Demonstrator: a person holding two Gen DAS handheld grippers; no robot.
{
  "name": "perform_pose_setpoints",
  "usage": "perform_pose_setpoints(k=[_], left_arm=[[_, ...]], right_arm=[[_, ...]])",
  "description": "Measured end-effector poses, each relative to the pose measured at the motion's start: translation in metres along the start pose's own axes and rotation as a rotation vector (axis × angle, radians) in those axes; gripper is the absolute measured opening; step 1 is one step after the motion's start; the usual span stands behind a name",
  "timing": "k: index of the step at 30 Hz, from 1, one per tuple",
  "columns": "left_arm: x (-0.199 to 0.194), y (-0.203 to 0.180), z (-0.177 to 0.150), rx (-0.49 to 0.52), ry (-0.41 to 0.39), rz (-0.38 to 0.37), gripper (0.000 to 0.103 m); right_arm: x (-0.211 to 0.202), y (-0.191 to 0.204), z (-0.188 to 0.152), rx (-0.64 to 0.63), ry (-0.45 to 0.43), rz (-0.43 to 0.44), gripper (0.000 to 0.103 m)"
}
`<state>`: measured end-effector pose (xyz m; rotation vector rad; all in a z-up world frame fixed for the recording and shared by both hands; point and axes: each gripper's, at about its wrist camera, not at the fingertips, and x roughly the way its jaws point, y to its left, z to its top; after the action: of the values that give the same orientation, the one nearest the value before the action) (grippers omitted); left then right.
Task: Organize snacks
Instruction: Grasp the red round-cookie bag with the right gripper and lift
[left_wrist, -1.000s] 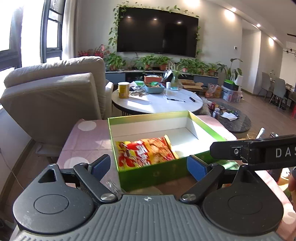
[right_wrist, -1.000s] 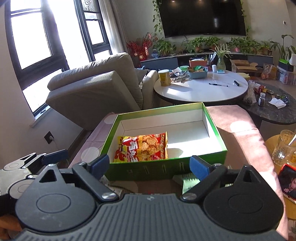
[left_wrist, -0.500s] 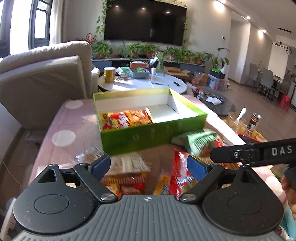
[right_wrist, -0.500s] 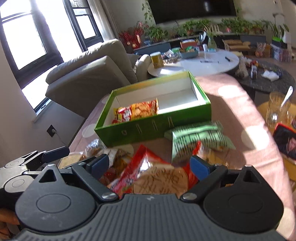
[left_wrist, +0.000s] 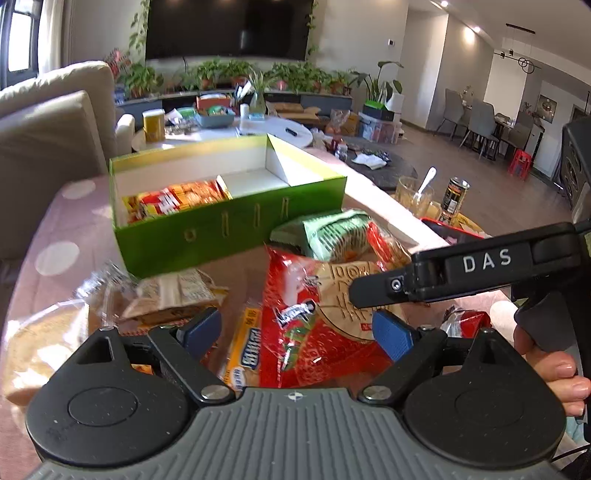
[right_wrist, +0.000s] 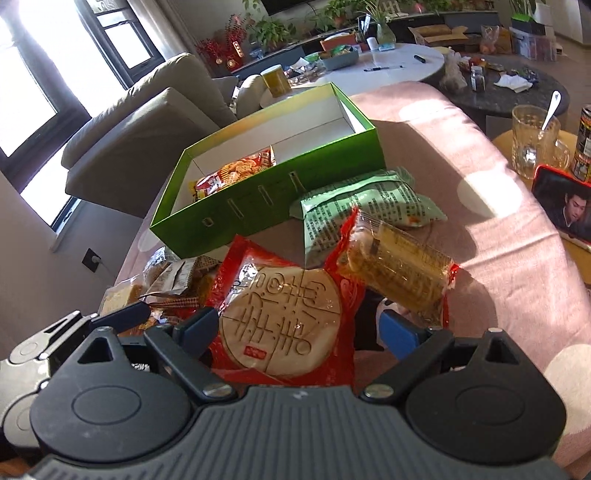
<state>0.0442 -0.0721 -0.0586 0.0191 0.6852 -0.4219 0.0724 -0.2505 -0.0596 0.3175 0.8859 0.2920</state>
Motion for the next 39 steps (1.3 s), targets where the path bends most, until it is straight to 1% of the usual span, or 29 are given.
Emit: perform_pose_setpoints(k=[7,8,9,10,11,14,16,18,19,20,21,22,23,24,26,29,31,32,33,35,36,37,38,39], left_arm=[[0.012,-0.006,-0.002,0.022,0.034,-0.022,0.087],[0.014,-0.007,-0.002,0.026,0.038,-0.025,0.085],[0.015,-0.007,-0.002,0.028,0.044,-0.031,0.081],[0.017,-0.008,-0.002,0.029,0.05,-0.04,0.08],[0.019,-0.008,-0.002,0.027,0.053,-0.053,0.079],[0.022,-0.009,-0.002,0.024,0.052,-0.056,0.079],[0.023,-0.007,-0.002,0.015,0.051,-0.058,0.078],[0.022,-0.006,-0.002,0.004,0.048,-0.061,0.077],[0.021,-0.005,-0.002,0.0,0.046,-0.063,0.075],[0.02,-0.005,-0.002,-0.004,0.044,-0.065,0.073],[0.018,-0.006,-0.001,-0.004,0.037,-0.066,0.068],[0.017,-0.007,0.0,0.002,0.028,-0.094,0.064],[0.014,-0.009,0.001,0.004,0.025,-0.103,0.064],[0.012,-0.011,0.002,0.01,0.019,-0.094,0.064],[0.008,-0.015,0.002,0.03,0.001,-0.087,0.064],[0.008,-0.014,0.002,0.022,0.0,-0.089,0.064],[0.01,-0.011,0.001,0.02,0.006,-0.091,0.066],[0.012,-0.01,0.001,0.012,0.012,-0.087,0.071],[0.013,-0.009,0.0,0.009,0.018,-0.074,0.08],[0.015,-0.008,-0.002,0.021,0.019,-0.014,0.089],[0.017,-0.009,-0.003,0.036,0.017,0.019,0.089],[0.018,-0.009,-0.004,0.048,0.018,0.037,0.09],[0.02,-0.008,-0.005,0.048,0.019,0.038,0.09],[0.022,-0.006,-0.005,0.036,0.023,0.025,0.09]], right_arm=[[0.016,-0.003,0.0,0.024,0.051,0.019,0.077],[0.018,-0.004,0.0,0.026,0.06,0.022,0.077],[0.02,-0.004,-0.001,0.027,0.068,0.026,0.077],[0.021,-0.005,-0.001,0.028,0.075,0.029,0.077],[0.023,-0.005,-0.002,0.031,0.082,0.034,0.077],[0.027,-0.005,-0.002,0.045,0.106,0.068,0.077],[0.028,-0.003,-0.003,0.038,0.108,0.069,0.077],[0.025,0.0,-0.004,0.019,0.093,0.069,0.072],[0.024,0.002,-0.005,0.012,0.084,0.067,0.071],[0.022,0.003,-0.005,0.006,0.075,0.065,0.068],[0.02,0.005,-0.005,-0.001,0.065,0.065,0.064],[0.018,0.005,-0.005,-0.005,0.055,0.066,0.062],[0.015,0.006,-0.005,-0.007,0.048,0.076,0.055],[0.011,0.007,-0.005,-0.011,0.042,0.087,0.054],[0.009,0.01,-0.003,-0.027,0.035,0.091,0.053],[0.008,0.012,-0.003,-0.033,0.032,0.087,0.053],[0.011,0.013,-0.002,-0.037,0.033,0.087,0.053],[0.012,0.012,-0.002,-0.033,0.033,0.087,0.053],[0.013,0.011,-0.001,-0.03,0.034,0.083,0.053],[0.015,0.01,-0.001,-0.04,0.027,0.052,0.053],[0.015,0.01,-0.001,-0.049,0.018,0.024,0.053],[0.015,0.009,-0.002,-0.058,0.011,0.0,0.054],[0.015,0.008,-0.002,-0.062,0.007,-0.012,0.058],[0.016,0.006,-0.003,-0.06,0.009,-0.012,0.058]])
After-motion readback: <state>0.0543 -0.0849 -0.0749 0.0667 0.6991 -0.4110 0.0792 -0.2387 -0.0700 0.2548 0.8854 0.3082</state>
